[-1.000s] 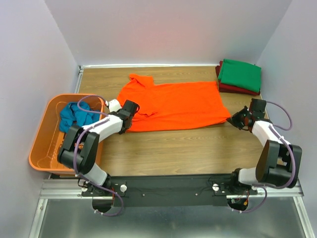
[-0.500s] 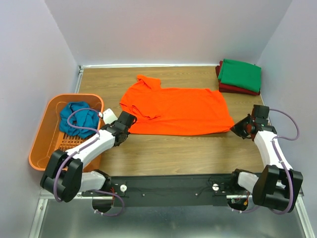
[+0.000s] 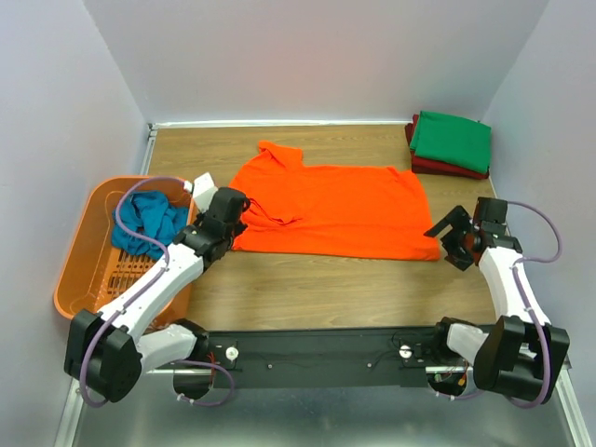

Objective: Fold and stack the t-shirts
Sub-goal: Fold the tshirt

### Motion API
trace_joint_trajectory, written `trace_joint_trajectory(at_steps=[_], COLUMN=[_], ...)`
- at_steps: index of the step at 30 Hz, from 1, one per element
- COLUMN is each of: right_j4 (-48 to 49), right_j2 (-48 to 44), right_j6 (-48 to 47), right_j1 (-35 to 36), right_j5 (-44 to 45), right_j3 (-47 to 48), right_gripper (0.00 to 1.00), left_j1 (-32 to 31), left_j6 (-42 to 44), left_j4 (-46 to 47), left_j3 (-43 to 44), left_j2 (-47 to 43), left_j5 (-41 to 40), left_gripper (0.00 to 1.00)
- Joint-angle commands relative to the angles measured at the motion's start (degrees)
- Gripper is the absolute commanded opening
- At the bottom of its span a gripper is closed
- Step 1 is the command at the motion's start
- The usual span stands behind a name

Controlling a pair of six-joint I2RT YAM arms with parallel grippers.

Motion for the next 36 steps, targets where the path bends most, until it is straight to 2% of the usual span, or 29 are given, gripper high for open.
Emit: trace_joint_trajectory(at_steps=[1, 3, 4, 6, 7, 9, 13, 16, 20, 22, 36], right_j4=[7.59, 9.54, 11.12, 12.97, 15.41, 17.45, 22.63, 25.01, 26.68, 26.86, 27.83], right_j2=[-2.49, -1.70, 0.65, 3.74, 5.58, 10.66, 18.15, 25.86, 36.59, 39.06, 52.79], right_j6=[-5.46, -4.76, -4.58, -4.49, -4.67, -5.80, -10.11, -13.45, -17.66, -18.72, -22.42], right_j1=[3.00, 8.28, 14.22, 20.06, 24.17, 27.89, 38.77, 44.14, 49.77, 51.02, 58.84], right_j5=[-10.39, -4.70, -0.33, 1.72, 2.00, 3.40, 7.17, 9.29, 10.18, 10.79, 10.62], right_j3=[3.42, 6.56, 8.24, 10.97, 13.68, 16.41, 23.18, 26.61, 33.64, 35.58, 45.43], right_gripper=[0.95, 0.95, 0.94, 0.91, 0.86, 0.81, 0.78, 0.76, 0.70, 0.69, 0.66], left_j1=[0.43, 1.31, 2.88, 4.47, 6.57, 8.51, 10.37, 10.54, 10.72, 10.81, 10.81], left_j6=[8.58, 10.16, 10.78, 12.62, 12.89, 13.86, 14.65, 14.65, 13.08, 11.85, 9.82], left_j4=[6.89, 7.60, 8.47, 10.23, 11.02, 11.73, 11.82, 11.29, 9.37, 8.66, 10.41], left_j3=[5.50, 7.09, 8.40, 9.47, 10.17, 12.71, 19.56, 22.73, 28.53, 29.86, 27.93], left_j2=[-0.43, 1.07, 2.90, 5.11, 7.73, 10.64, 19.85, 24.44, 34.18, 37.70, 43.26], left_j5=[3.04, 4.44, 5.32, 7.60, 9.18, 11.12, 14.29, 14.90, 17.01, 17.19, 15.70], left_gripper=[0.40, 0.47, 0.48, 0.48, 0.48, 0.48, 0.48, 0.48, 0.48, 0.47, 0.47])
